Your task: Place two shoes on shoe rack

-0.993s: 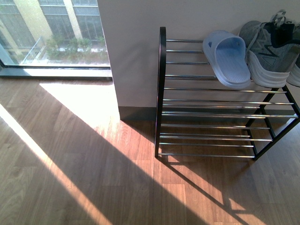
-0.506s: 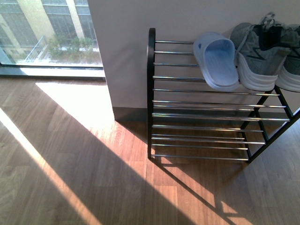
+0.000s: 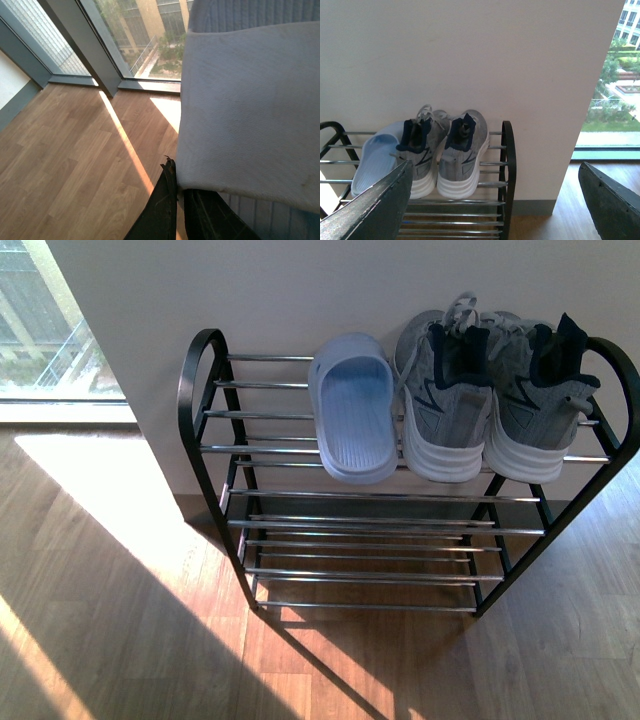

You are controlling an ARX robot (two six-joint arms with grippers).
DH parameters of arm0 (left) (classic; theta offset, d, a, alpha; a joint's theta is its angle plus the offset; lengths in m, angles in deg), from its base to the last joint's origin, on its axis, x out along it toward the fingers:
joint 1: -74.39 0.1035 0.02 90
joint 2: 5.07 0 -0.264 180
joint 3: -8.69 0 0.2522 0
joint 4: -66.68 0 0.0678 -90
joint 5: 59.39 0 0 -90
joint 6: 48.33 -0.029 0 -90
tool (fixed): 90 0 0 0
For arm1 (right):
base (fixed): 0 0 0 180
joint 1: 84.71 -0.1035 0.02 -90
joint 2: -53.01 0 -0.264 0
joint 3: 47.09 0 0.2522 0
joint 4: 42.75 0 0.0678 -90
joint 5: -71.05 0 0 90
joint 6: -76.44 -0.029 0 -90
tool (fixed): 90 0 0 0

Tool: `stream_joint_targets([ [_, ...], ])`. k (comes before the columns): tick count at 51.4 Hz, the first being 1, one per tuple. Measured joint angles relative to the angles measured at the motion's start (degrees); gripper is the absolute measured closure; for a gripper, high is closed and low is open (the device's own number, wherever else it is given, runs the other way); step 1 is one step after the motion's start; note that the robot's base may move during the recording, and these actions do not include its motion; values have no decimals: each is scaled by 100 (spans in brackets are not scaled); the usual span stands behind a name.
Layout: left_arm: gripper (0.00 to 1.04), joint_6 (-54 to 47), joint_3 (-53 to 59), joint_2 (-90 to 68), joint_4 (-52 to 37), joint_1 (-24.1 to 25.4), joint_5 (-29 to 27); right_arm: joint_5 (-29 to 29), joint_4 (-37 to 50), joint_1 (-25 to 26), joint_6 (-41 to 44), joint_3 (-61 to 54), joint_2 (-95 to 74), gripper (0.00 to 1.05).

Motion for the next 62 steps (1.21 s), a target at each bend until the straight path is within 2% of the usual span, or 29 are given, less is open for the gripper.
stream_joint_targets([
  [9,103,39,0,0,0,13,85,2,0,0,0,0,-2,9],
  [12,103,592,-87,-339,-286,186,997,0,0,0,0,0,-4,9],
  [15,103,938,-468,-1099,-656,212,1620,4,0,0,0,0,-4,9],
  [19,103,1220,-1123,-2358,-951,205,2105,15,0,0,0,0,-4,9],
  [25,103,1513,-1971,-3897,-953,105,2457,17,0,0,0,0,-4,9],
  [43,103,1386,-3974,-6524,-785,-4,2634,17,0,0,0,0,-4,9],
  [62,103,1252,-5702,-7993,-177,-42,2743,17,0,0,0,0,-4,9],
])
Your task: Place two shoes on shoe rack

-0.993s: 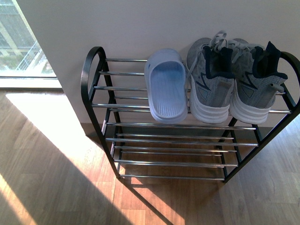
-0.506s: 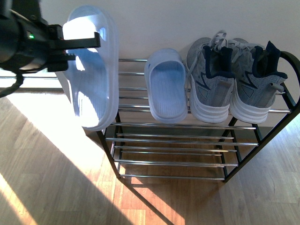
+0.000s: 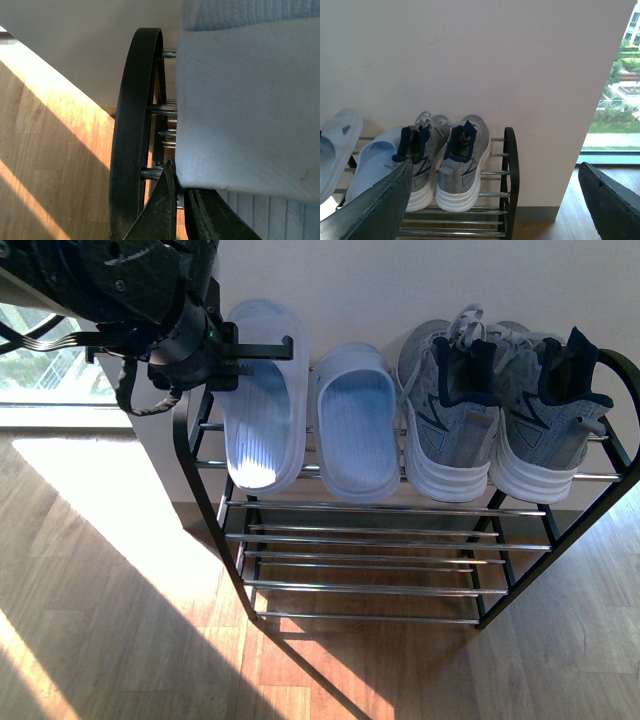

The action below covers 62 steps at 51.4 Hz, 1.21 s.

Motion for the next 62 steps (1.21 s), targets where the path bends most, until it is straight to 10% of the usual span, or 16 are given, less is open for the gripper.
stream_joint_targets([
  [14,100,-205,-859,-590,442,13,-195,0,0,0,0,0,0,9],
  [42,9,-376,-79,544,-229,-273,-376,0,0,0,2,0,0,9],
  [62,9,-476,3506,4225,-1460,-354,-1615,0,0,0,0,0,0,9],
])
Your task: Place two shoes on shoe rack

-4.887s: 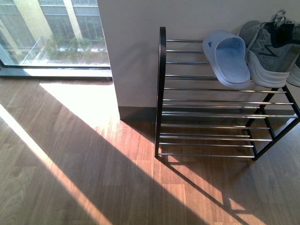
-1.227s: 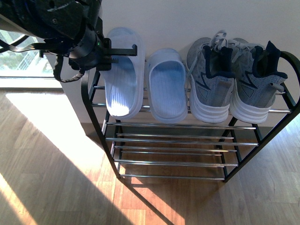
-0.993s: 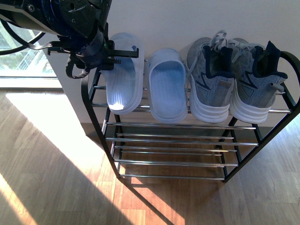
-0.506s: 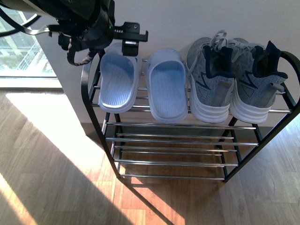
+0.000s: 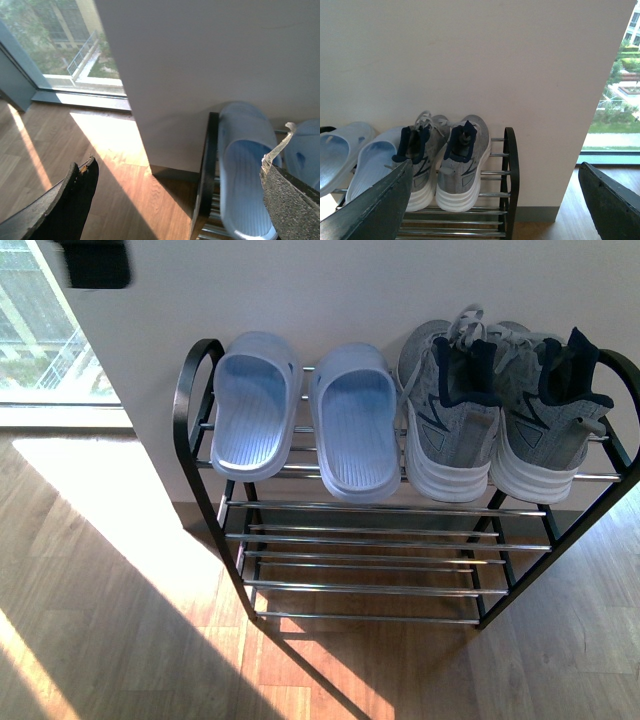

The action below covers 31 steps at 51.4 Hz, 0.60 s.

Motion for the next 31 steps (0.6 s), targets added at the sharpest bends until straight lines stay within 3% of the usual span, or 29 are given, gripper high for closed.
stream_joint_targets([
  [4,9,63,874,1360,195,2,-321,0,0,0,0,0,0,9],
  [8,9,260,1543,2780,953,-22,-769,0,0,0,2,0,0,9],
  [14,9,437,1847,3840,1497,-52,-879,0,0,0,0,0,0,9],
  [15,10,376,1864,3923,1423,-44,-774,2,0,0,2,0,0,9],
  [18,24,-157,2352,4242,131,280,466,2,0,0,2,0,0,9],
  [21,35,-476,2691,4424,-365,494,1113,2,0,0,0,0,0,9],
  [31,78,-835,3292,5198,-271,1182,1891,0,0,0,0,0,0,9],
])
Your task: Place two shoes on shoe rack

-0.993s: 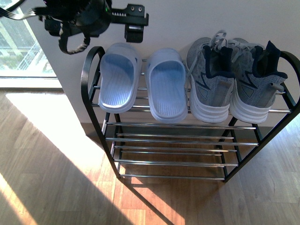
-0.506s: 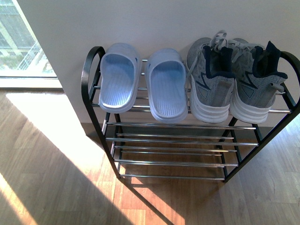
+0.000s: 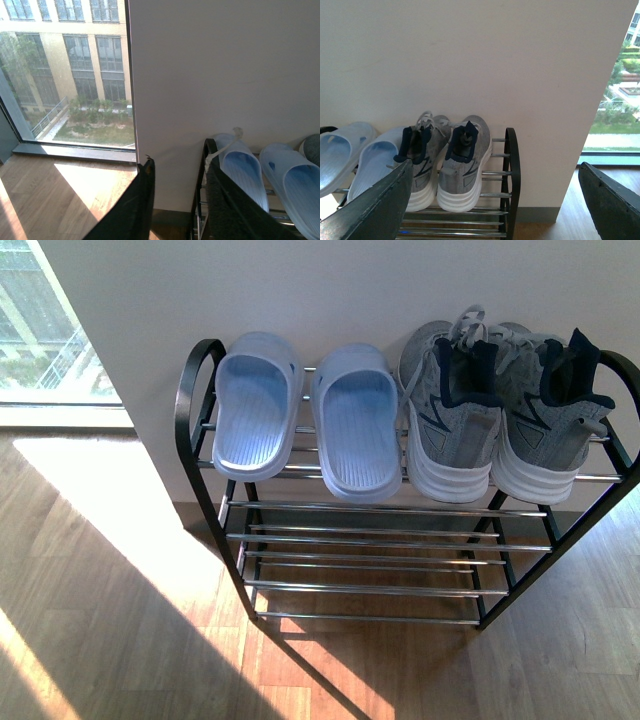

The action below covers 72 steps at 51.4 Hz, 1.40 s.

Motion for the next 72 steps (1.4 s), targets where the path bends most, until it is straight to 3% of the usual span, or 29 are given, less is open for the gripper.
stream_joint_targets([
  [6,104,-20,199,407,195,289,297,0,0,0,0,0,0,9],
  [14,104,-50,367,813,439,538,525,2,0,0,2,0,0,9],
  [18,104,-57,426,1001,577,920,1054,0,0,0,0,0,0,9],
  [24,104,-57,490,1250,739,1191,1123,0,0,0,0,0,0,9],
  [59,104,-66,699,2369,1558,1200,1180,0,0,0,2,0,0,9],
  [66,104,-68,699,3147,2520,1200,1182,0,0,0,0,0,0,9],
  [72,104,-68,699,3300,2590,1200,1172,2,0,0,2,0,0,9],
])
